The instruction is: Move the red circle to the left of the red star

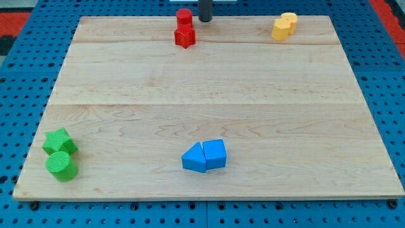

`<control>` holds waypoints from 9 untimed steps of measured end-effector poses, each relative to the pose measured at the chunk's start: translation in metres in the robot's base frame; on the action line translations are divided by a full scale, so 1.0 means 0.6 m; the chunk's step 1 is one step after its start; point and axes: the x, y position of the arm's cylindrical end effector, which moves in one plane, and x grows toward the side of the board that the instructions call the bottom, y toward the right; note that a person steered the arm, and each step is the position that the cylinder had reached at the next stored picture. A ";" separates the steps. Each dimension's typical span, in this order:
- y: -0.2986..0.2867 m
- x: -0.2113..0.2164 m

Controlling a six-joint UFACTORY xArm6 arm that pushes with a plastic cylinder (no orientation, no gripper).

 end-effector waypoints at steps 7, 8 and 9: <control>-0.242 -0.004; -0.139 0.014; -0.110 0.058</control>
